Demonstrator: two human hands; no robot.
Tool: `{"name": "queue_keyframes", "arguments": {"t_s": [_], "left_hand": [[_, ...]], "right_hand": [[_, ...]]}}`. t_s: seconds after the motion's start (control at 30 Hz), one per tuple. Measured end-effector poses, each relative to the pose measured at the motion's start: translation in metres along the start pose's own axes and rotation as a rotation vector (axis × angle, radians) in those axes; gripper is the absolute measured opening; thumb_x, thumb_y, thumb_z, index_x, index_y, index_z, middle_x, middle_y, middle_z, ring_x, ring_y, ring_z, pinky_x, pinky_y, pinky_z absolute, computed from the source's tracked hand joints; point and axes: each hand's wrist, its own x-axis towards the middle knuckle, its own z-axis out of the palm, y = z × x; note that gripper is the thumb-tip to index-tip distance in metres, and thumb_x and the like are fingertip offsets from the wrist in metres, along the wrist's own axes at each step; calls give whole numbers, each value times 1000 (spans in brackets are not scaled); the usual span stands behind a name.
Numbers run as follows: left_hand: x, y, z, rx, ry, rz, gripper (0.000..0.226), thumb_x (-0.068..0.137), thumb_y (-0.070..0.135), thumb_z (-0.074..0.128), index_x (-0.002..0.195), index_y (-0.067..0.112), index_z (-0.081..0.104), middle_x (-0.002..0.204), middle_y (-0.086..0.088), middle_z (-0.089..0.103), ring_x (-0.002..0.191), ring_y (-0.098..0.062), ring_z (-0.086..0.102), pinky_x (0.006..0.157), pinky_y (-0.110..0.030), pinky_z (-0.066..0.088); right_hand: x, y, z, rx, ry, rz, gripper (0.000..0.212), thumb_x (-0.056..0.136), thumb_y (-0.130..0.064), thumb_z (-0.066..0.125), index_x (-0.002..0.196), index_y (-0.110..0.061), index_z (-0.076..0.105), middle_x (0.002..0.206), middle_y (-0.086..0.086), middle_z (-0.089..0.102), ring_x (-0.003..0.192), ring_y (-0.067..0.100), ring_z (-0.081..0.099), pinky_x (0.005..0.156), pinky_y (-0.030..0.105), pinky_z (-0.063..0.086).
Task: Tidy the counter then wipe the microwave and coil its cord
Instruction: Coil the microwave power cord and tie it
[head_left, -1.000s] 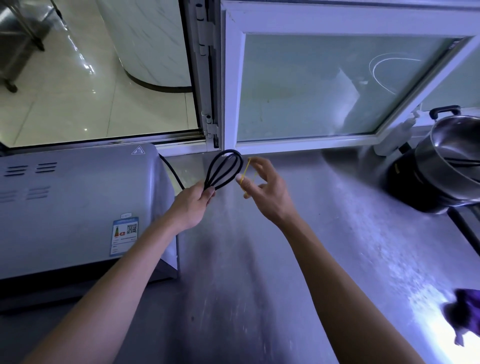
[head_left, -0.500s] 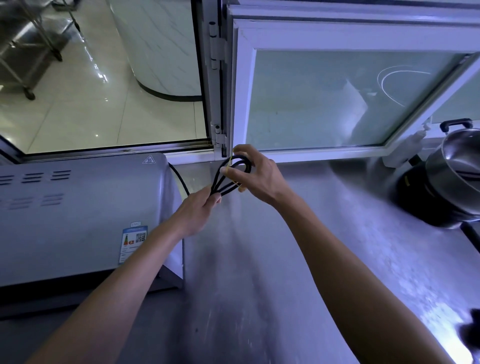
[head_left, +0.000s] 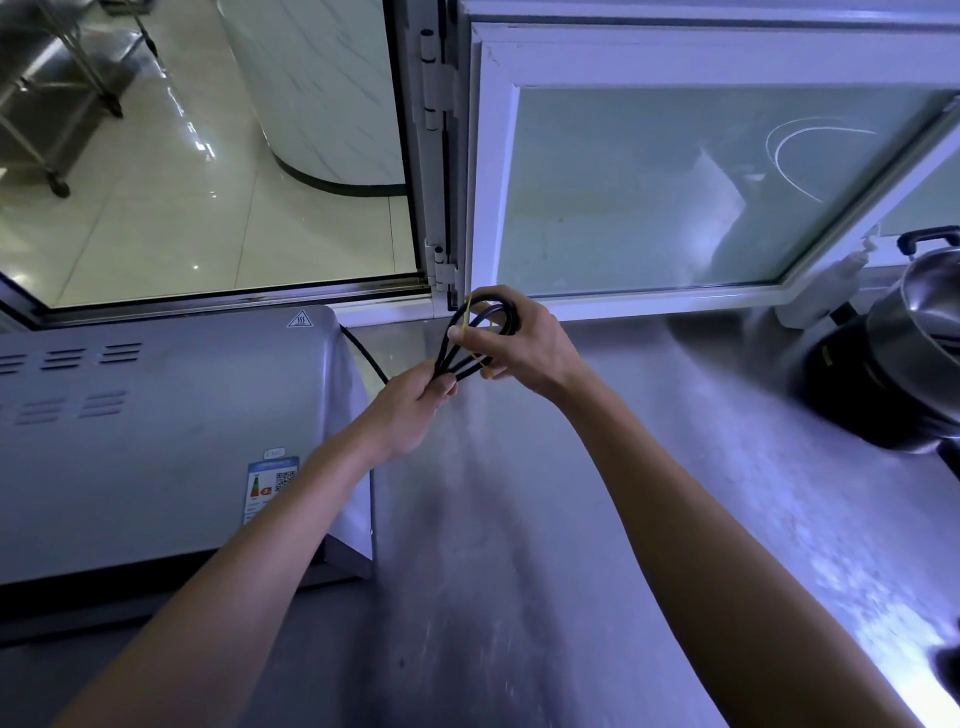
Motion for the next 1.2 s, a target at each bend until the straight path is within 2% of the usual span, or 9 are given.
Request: {"name": "queue_keyframes", "arguments": {"t_s": [0.17,0.4,0.57,0.63,0.73,0.8,0.9,1.0,1.2], "left_hand": [[1,-1,-2,-18,-5,2,25,105,29,38,82,25,47,69,11,46,67,-15,42,67,-34,34],[-1,-2,-3,-29,8,8,27,106,27,40,82,23,51,71,3,51,64,-11,46,66,-30,37],[0,1,-5,-84,-5,11,26,107,23,40,84,16,50,74,-4,50,67,-18,45,70,-36,39],[-1,2,-4,-83,7,11,27,107,24,39,82,18,48,72,0,49,66,-16,44,63,-31,39],[0,7,-4,-95,33,17,28,106,28,39,80,19,47,68,9,48,64,-9,45,49,-19,40],[2,11,-5,-124,39,25,29,106,28,39,79,19,46,66,13,48,63,-7,45,48,-16,41],[2,12,-6,-141,40,41,29,106,25,39,78,19,46,64,14,48,62,-7,45,50,-15,41],[-1,7,-5,-123,17,35,29,106,26,38,79,18,45,64,15,48,61,-5,45,48,-15,41],[-1,8,-7,-104,15,37,28,107,26,38,81,18,46,66,14,47,62,-7,45,48,-17,42]], "right_hand": [[4,0,1,26,-64,24,42,70,-48,85,102,-29,65,97,15,67,56,23,58,64,57,60],[6,7,2,50,-88,22,37,70,-49,85,96,-30,68,84,22,59,55,23,50,60,55,58],[10,8,0,63,-93,54,41,69,-56,85,95,-28,69,71,2,57,53,22,51,59,57,59],[11,8,0,78,-110,60,41,70,-55,85,96,-27,69,70,-2,60,52,22,50,59,55,61],[10,9,2,160,-106,81,45,70,-53,85,100,-24,70,78,-4,65,52,21,51,61,53,62],[9,10,4,244,-95,95,44,72,-51,84,103,-22,71,85,-9,70,51,20,52,62,52,62],[8,12,8,263,-121,74,39,75,-48,83,102,-23,70,91,-8,72,49,20,50,62,51,62],[7,16,8,227,-161,94,38,76,-46,84,102,-23,70,88,-9,72,47,19,50,62,52,62],[7,16,8,150,-212,102,42,75,-48,83,107,-25,68,88,-13,73,48,20,51,59,45,61]]}}
